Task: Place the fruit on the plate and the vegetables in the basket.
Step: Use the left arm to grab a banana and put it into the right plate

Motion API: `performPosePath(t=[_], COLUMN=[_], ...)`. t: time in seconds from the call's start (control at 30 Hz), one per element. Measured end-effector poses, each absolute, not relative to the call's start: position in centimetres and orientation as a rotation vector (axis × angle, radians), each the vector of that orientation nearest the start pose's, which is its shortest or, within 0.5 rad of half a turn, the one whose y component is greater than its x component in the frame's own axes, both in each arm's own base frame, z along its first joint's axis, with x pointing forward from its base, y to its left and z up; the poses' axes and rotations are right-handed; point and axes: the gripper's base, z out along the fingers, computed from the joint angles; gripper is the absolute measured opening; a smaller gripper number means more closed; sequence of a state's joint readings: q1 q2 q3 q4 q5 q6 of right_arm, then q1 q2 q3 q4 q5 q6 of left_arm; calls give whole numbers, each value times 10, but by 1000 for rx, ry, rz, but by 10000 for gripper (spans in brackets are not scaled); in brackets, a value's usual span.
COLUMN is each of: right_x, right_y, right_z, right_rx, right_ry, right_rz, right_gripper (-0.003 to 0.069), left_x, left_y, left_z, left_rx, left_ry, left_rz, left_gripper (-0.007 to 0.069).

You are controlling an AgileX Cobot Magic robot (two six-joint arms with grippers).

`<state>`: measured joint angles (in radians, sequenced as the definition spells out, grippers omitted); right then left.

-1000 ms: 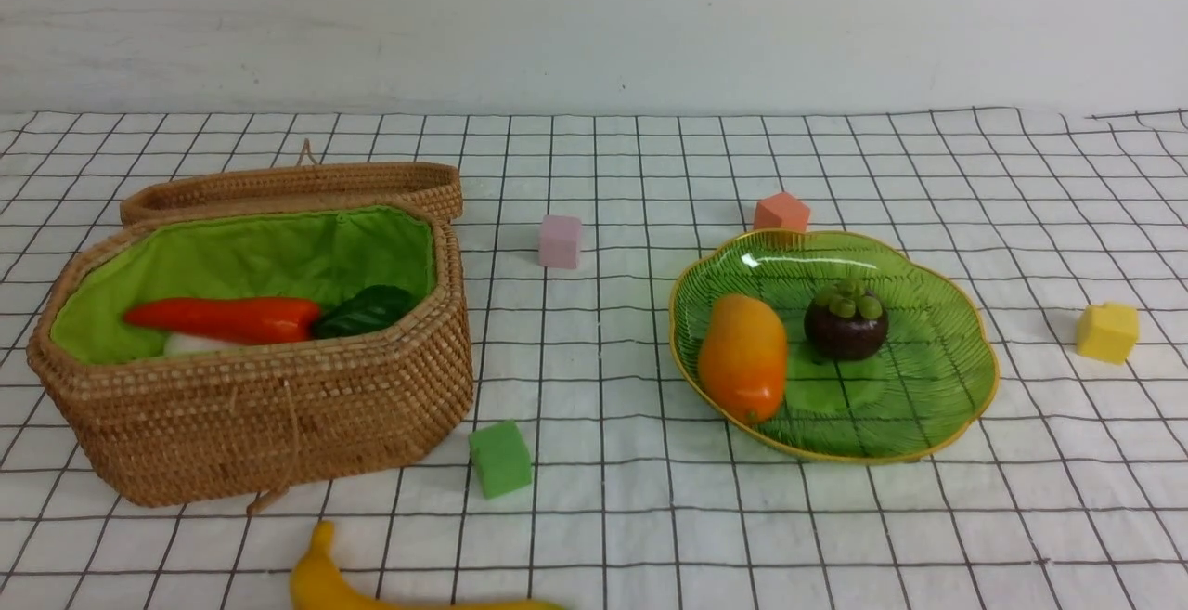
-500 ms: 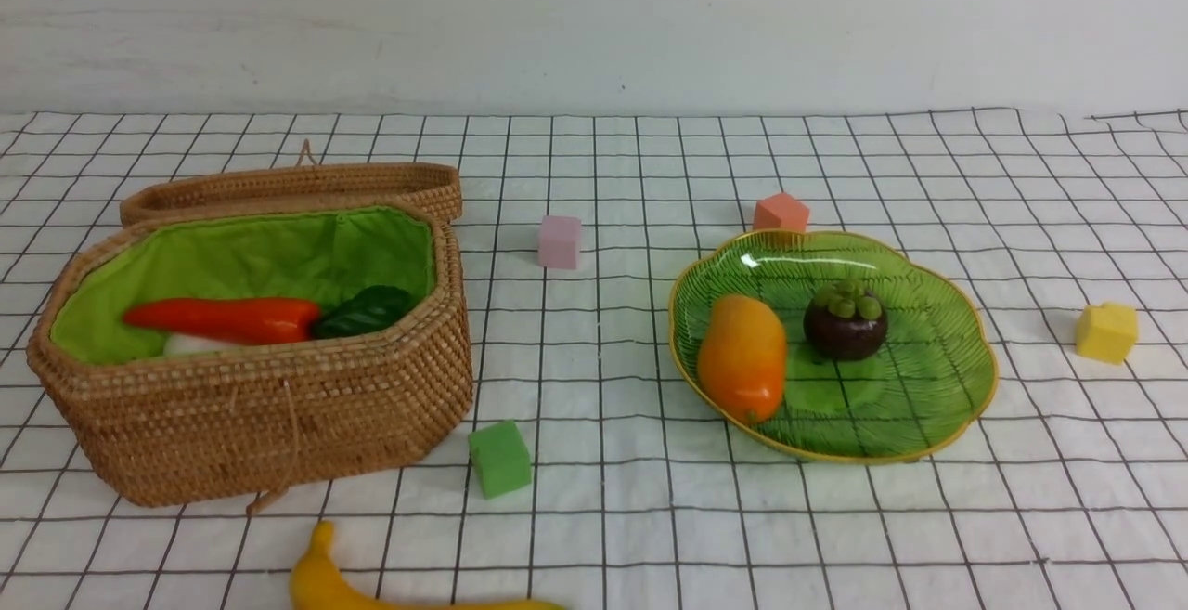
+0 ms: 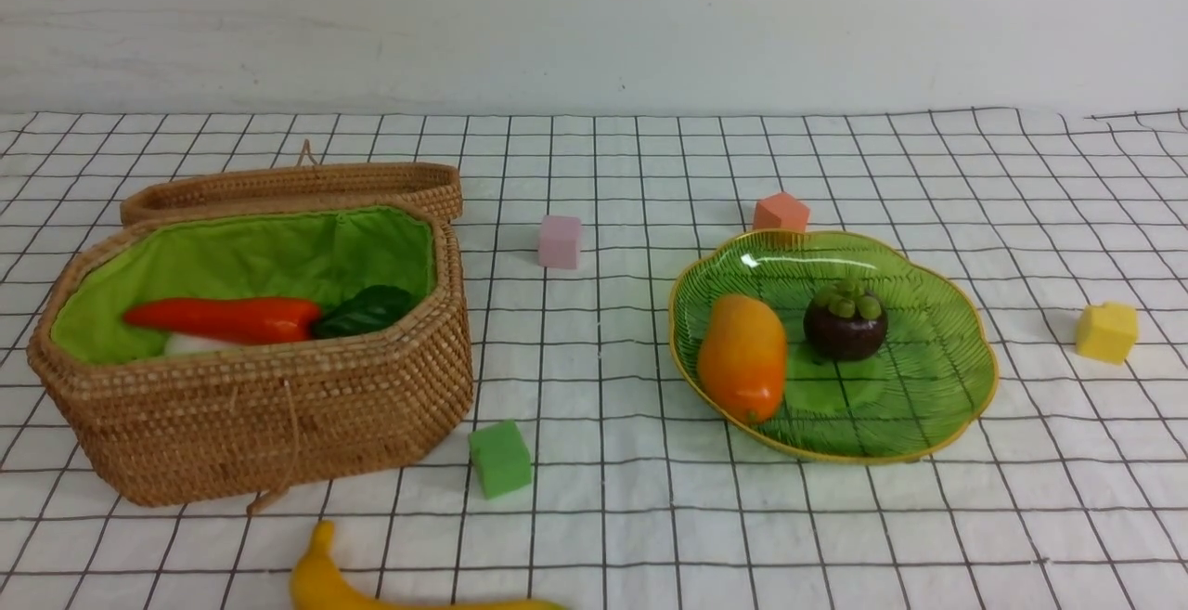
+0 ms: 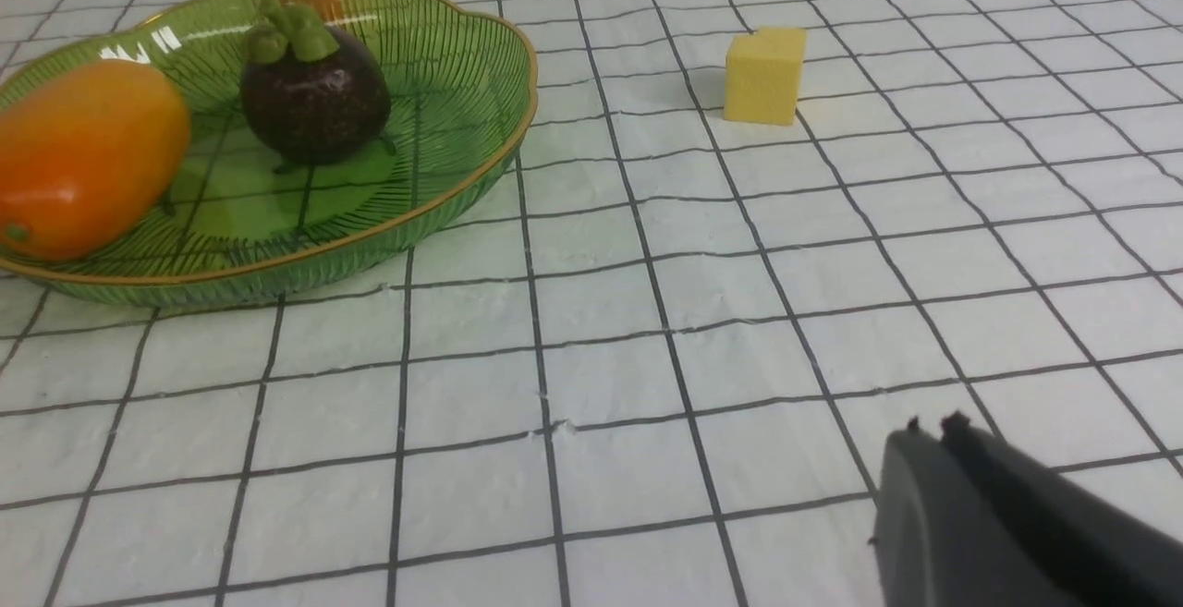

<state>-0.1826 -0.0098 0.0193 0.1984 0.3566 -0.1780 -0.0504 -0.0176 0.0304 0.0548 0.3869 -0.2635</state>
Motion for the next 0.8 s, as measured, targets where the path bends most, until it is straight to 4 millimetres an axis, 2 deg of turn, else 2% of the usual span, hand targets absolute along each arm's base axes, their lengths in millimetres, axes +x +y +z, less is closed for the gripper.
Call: performPosePath(t=[0.7, 0.8], right_x=[53, 53], right_y=[-3, -3], right_z=[176, 176], right_rx=[129, 129], right_ry=[1838, 1837], right_rz=[-58, -58], right_gripper=[44, 46], left_x=[52, 54], left_y=[-1, -3], left_z=[170, 178], left_rx=[-167, -212], left_ry=[1874, 1779], left_rz=[-162, -243], left_gripper=[239, 239])
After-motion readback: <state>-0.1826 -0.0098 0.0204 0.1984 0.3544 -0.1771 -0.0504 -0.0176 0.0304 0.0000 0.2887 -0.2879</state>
